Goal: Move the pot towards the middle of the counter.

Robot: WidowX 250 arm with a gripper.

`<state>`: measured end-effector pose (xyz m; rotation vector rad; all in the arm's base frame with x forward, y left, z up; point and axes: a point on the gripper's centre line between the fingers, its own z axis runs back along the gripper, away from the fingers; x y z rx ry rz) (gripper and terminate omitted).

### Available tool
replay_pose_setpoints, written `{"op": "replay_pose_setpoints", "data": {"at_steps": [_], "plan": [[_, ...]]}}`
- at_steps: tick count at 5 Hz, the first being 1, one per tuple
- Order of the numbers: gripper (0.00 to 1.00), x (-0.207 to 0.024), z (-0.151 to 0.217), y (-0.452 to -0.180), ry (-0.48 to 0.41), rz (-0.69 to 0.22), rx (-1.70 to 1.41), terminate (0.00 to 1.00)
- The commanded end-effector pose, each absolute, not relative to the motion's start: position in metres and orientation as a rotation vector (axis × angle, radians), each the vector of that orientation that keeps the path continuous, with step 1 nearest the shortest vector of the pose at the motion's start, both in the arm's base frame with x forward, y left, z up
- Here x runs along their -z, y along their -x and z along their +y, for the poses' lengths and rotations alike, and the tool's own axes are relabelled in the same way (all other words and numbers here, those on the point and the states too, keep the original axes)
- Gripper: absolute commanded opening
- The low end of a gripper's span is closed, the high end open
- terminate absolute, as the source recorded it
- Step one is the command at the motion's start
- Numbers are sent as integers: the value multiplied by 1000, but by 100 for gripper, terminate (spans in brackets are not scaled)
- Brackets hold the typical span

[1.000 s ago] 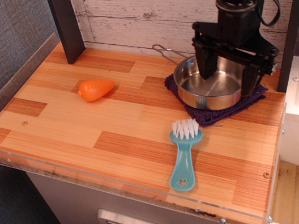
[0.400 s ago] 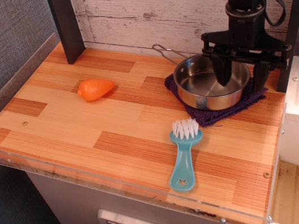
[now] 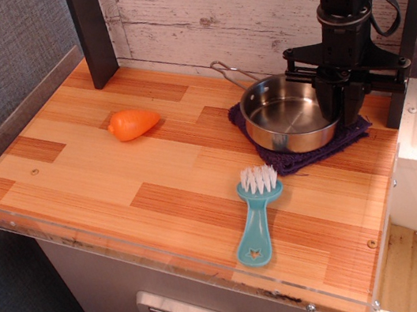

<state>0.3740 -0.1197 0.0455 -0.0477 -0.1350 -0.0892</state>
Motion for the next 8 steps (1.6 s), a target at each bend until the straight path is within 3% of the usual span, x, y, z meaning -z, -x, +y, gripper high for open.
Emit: {"op": "replay_pose_setpoints", "data": {"at_steps": [1, 2, 5, 8], "plan": [[0, -47, -115, -374, 56, -149, 86, 0], [0, -50, -114, -374, 75, -148, 109, 0], [0, -138, -89, -368, 225, -336, 116, 0], [0, -202, -11, -302, 233, -419, 32, 0]]}}
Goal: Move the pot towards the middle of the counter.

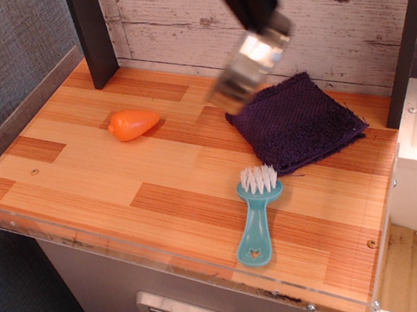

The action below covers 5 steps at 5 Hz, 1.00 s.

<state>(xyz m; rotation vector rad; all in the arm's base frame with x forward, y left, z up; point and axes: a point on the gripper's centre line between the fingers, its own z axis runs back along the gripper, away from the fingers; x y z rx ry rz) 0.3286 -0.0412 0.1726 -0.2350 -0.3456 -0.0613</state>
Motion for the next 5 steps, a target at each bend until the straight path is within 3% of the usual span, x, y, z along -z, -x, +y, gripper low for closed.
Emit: {"op": "replay_pose_setpoints", "data": {"at_steps": [1, 2, 3, 5], "plan": [[0, -219, 15, -279, 228, -430, -10, 0], [0, -225, 46, -258, 208, -423, -90, 0], [0, -216, 72, -244, 173, -395, -154, 0], [0, -158, 107, -236, 94, -283, -227, 0]]}}
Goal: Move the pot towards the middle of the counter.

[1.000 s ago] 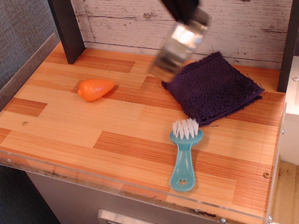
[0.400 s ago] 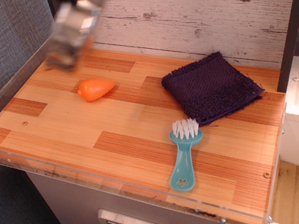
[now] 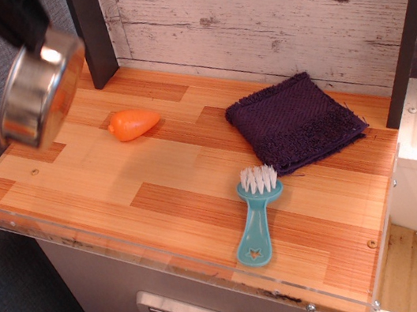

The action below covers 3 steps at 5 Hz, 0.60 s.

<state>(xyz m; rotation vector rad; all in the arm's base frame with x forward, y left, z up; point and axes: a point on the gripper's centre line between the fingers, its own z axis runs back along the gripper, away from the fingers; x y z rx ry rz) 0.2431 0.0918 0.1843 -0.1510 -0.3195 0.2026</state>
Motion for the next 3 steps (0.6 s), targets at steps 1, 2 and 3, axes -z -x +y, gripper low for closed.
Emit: {"op": "replay_pose_setpoints", "data": {"at_steps": [1, 2, 3], "plan": [[0, -139, 114, -240, 71, -227, -259, 0], [0, -115, 109, -249, 62, -191, -268, 0], [0, -103, 94, -257, 43, -161, -245, 0]]}}
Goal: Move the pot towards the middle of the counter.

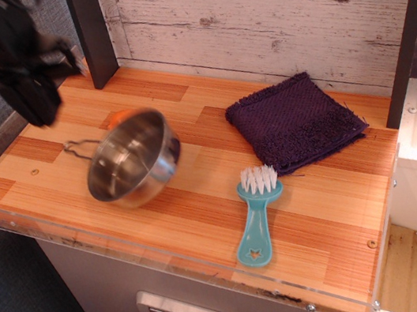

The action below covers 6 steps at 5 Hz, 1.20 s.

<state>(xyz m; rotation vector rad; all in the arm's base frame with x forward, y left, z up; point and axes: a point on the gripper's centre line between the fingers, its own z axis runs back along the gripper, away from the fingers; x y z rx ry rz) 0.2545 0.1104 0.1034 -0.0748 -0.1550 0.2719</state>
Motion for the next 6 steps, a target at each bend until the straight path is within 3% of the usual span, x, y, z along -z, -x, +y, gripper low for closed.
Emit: {"op": "replay_pose_setpoints", "data": {"at_steps": [1, 2, 4, 5, 6], "plan": [[0, -106, 74, -259, 23, -161, -202, 0], [0, -123, 62, -263, 14, -210, -143, 0], [0, -117, 58, -264, -19, -176, -137, 0], [100, -117, 58, -264, -19, -176, -137, 0], [100, -117, 58, -264, -19, -176, -137, 0]]}}
